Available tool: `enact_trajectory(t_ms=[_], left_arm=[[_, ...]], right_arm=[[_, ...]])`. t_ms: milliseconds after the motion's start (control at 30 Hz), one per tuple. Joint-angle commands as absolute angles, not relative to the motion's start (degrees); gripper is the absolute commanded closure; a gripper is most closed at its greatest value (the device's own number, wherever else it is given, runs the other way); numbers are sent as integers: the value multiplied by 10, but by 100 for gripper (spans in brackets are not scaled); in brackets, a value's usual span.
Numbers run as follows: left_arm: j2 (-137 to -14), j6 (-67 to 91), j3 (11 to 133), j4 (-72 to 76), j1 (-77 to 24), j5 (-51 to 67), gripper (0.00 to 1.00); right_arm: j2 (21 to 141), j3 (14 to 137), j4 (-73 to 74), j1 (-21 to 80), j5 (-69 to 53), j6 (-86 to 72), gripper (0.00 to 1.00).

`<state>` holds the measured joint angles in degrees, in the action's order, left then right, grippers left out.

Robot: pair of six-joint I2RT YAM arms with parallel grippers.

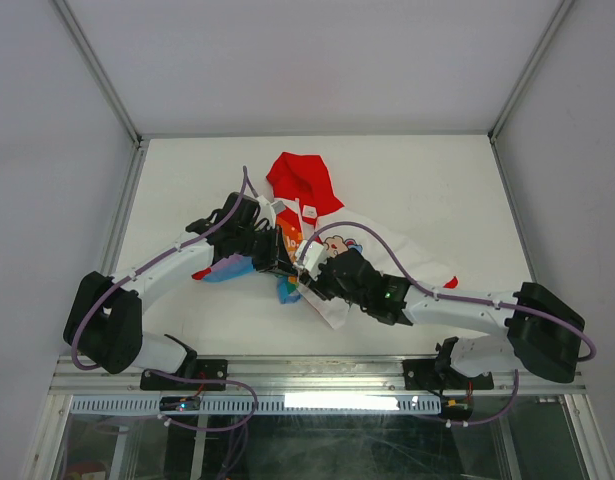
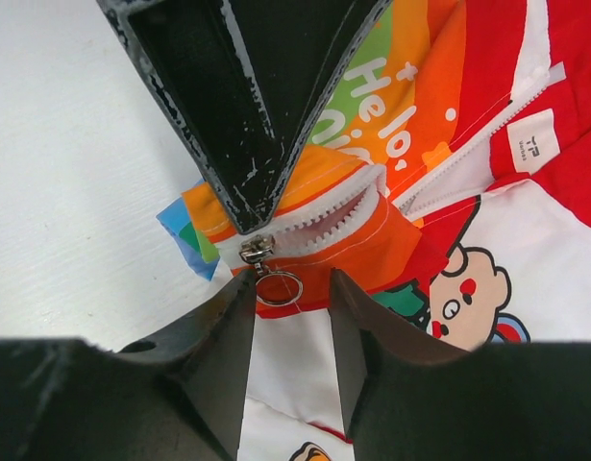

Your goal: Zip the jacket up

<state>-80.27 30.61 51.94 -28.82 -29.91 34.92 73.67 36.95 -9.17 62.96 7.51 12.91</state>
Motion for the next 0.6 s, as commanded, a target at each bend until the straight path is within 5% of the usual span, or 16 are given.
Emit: enact_trajectory(t_ms=[0,567], left_arm=[[-794,310,523,-285,-297,369,100],[-792,315,522,-285,-298,374,100]], right_arm=[[742,382,-155,626,79,121,60],[777,370,-204,608,32,108,65]])
